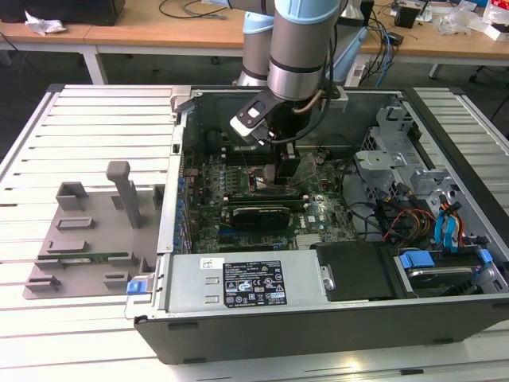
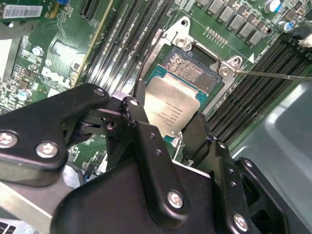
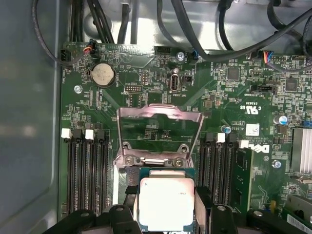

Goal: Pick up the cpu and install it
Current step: 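Place the cpu into insertion slot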

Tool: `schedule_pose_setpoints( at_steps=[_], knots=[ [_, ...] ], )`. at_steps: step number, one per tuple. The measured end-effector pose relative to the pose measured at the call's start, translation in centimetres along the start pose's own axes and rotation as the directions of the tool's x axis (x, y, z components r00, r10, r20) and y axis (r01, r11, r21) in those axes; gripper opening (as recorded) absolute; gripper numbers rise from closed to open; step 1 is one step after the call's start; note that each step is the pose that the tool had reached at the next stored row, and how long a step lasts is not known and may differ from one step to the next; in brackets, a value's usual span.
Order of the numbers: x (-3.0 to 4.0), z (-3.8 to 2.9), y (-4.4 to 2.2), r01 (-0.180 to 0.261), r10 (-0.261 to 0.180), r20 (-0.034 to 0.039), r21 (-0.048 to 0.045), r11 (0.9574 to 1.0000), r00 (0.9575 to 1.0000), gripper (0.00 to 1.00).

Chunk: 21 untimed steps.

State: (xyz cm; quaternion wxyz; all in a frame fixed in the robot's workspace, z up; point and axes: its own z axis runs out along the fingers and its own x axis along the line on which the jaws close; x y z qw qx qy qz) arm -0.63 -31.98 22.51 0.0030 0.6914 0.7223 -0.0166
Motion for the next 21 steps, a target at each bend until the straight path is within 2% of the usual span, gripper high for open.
schedule_pose_setpoints(
  at_steps=[6, 9, 13, 21],
  knots=[
    [0.53, 0.91, -0.76, -0.017, 0.017, -0.0003, 0.0004, 0.9999, 0.9999, 0.55],
    [0.57, 1.6, -0.75, -0.017, 0.017, -0.0004, 0.0004, 0.9999, 0.9999, 0.55],
    [0.6, 2.07, -0.87, -0.01, 0.01, -0.0002, 0.0003, 0.9999, 0.9999, 0.55],
    [0.89, 2.65, -0.89, -0.011, 0.011, 0.0004, 0.0004, 0.9999, 0.9999, 0.55]
  ],
)
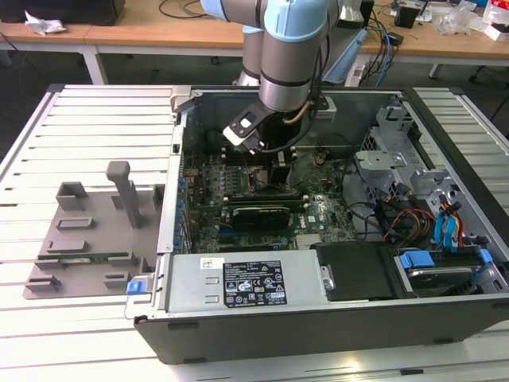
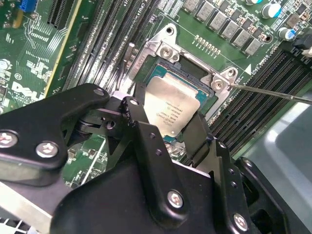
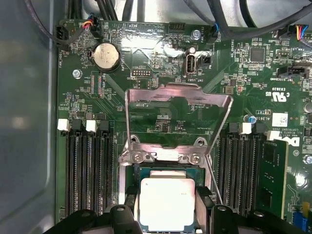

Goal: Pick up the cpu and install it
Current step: 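Place the cpu into insertion slot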

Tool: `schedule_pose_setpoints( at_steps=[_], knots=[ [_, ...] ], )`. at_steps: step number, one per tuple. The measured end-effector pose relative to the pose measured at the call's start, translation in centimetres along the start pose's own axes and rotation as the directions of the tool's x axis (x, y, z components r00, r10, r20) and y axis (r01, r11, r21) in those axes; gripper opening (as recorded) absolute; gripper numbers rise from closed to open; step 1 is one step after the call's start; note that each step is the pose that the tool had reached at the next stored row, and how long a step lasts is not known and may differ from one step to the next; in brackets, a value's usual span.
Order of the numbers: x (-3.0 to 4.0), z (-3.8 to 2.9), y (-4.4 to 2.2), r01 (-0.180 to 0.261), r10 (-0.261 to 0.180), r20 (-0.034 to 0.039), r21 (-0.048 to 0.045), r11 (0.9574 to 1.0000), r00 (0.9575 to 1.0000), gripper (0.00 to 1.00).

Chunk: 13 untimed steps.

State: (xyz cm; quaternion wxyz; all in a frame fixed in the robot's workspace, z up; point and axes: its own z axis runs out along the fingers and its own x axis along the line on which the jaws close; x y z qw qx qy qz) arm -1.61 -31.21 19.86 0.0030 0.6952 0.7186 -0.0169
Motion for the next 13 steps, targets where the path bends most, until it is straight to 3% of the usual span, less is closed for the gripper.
schedule_pose_setpoints(
  at_steps=[3, 5, 13],
  knots=[
    [0.02, 0.16, -0.01, 0.0, 0.0, -0.0012, -0.0006, 1.0, 1.0, 0.55],
    [0.02, 0.15, -0.01, 0.0, 0.0, -0.0007, -0.0003, 1.0, 1.0, 0.62],
    [-0.36, 0.16, -0.02, 0.0, 0.0, -0.0006, -0.0001, 1.0, 1.0, 0.62]
  ],
)
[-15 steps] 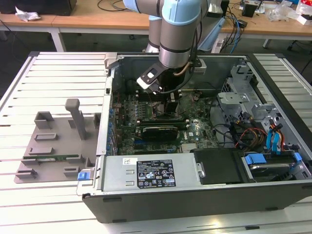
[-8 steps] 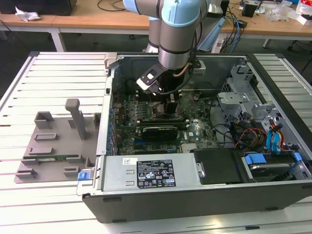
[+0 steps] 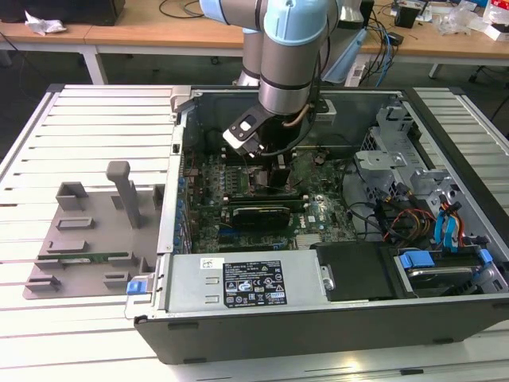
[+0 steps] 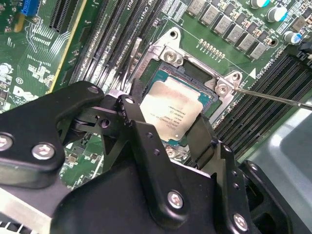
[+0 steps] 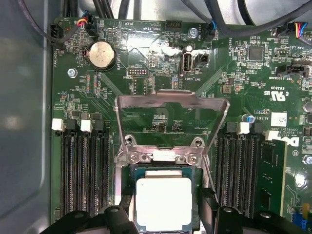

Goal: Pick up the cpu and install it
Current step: 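Place the cpu into insertion slot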

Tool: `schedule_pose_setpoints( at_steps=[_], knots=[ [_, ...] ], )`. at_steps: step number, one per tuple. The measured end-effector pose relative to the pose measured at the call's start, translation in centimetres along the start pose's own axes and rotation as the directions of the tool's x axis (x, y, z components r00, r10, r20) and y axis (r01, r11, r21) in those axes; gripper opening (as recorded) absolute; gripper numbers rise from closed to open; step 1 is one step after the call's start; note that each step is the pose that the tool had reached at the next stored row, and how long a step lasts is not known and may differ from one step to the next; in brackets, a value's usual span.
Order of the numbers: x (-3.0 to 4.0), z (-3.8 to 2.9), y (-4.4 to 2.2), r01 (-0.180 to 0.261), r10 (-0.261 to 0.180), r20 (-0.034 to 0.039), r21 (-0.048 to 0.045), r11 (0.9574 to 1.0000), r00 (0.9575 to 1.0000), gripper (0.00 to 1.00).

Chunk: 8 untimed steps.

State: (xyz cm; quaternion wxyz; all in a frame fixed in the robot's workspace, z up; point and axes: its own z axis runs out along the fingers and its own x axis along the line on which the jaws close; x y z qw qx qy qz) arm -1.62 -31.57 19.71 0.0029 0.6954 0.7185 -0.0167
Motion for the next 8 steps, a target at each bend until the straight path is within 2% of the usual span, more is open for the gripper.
schedule_pose_setpoints(
  at_steps=[8],
  knots=[
    [0.26, -0.14, 0.01, 0.0, 0.0, -0.0026, -0.0001, 1.0, 1.0, 0.62]
  ],
)
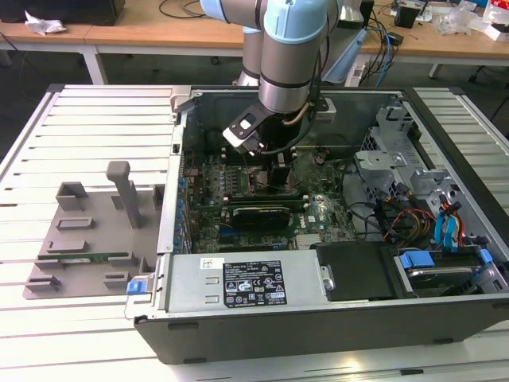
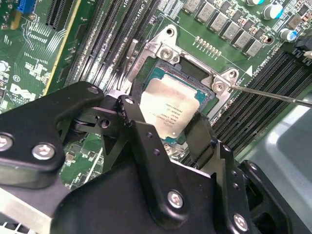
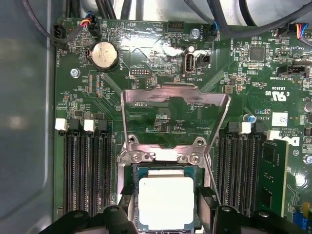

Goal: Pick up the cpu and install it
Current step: 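Place the cpu into insertion slot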

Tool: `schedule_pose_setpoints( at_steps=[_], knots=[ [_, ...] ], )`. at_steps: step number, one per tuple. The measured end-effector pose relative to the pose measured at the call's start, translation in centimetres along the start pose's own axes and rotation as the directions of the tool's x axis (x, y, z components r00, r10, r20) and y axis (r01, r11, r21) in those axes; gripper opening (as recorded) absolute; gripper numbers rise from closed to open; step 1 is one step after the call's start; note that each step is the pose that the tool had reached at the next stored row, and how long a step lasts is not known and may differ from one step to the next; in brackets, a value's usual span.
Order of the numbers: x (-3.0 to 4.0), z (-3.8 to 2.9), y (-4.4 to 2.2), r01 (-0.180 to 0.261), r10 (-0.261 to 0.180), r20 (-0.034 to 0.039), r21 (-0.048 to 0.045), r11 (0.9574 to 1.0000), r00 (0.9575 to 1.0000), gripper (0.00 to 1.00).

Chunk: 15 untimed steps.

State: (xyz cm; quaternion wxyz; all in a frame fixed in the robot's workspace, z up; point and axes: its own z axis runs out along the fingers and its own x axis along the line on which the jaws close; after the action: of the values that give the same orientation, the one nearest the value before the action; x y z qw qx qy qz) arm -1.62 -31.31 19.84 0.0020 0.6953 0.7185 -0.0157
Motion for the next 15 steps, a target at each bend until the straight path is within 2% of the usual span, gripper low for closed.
schedule_pose_setpoints(
  at_steps=[1, 2, 6, 7, 15],
  knots=[
    [0.0, 0.0, 0.0, 0.0, 0.0, 0.0, 0.0001, 1.0, 1.0, 0.61],
    [0.0, 0.0, 0.0, 0.0, 0.0, -0.0002, 0.0001, 1.0, 1.0, 0.54],
    [0.0, -0.07, 0.0, 0.0, 0.0, -0.0008, -0.0001, 1.0, 1.0, 0.54],
    [-0.01, -0.38, -0.01, 0.0, 0.0, -0.0005, 0.0, 1.0, 1.0, 0.54],
    [0.01, -0.08, -0.1, -0.013, 0.013, -0.0006, 0.0004, 0.9999, 0.9999, 0.54]
  ],
)
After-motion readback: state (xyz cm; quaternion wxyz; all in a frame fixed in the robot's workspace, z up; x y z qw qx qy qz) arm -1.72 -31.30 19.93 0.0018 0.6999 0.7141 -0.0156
